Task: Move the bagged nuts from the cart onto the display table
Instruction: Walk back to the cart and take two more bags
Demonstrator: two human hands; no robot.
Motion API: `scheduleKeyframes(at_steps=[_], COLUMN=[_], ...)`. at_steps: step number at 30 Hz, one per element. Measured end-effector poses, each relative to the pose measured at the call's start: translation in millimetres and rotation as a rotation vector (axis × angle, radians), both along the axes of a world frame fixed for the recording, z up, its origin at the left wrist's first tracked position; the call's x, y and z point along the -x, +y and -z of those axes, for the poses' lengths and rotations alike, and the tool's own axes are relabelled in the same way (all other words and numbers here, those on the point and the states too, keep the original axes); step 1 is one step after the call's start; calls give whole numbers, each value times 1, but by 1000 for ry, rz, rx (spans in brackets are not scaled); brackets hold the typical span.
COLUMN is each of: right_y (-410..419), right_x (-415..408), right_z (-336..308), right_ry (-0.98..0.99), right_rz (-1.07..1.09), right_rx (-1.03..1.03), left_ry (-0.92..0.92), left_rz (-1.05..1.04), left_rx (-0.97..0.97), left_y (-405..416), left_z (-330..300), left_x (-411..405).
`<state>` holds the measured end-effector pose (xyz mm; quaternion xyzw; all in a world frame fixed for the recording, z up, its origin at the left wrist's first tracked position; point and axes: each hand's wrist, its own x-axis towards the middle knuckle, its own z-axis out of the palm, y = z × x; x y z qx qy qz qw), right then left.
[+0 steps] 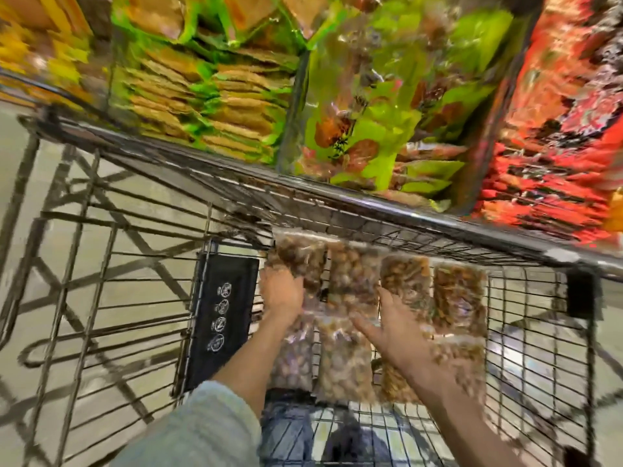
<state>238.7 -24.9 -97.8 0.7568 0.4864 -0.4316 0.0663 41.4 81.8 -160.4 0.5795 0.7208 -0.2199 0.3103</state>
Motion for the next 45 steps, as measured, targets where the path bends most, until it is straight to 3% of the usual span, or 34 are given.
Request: scheduleKeyframes(at_steps=[9, 17, 22, 26, 30, 39, 45], right_y=[-7, 5, 22, 39, 47, 36, 14], right_x=[0, 10, 19, 27, 26, 27, 18], right_z=[1, 6, 30, 52, 65, 50, -7], right_ry=[150, 106, 32, 35, 48, 202, 427], right_rz=[217, 256, 261, 427, 586, 643, 761], right_rx=[1, 45, 80, 103, 167, 69, -7], left_ry=[-246, -447, -558, -633, -646, -603, -620], left_rz=[-372, -387, -391, -445, -438, -481, -465], left_rx=[-76, -198, -155, -117, -79, -24, 5], left_y=[-3, -20, -37, -48, -58, -70, -60], left_z=[16, -27, -40, -43, -43, -25, -76], left_x=[6, 23, 41, 56, 68, 86, 72])
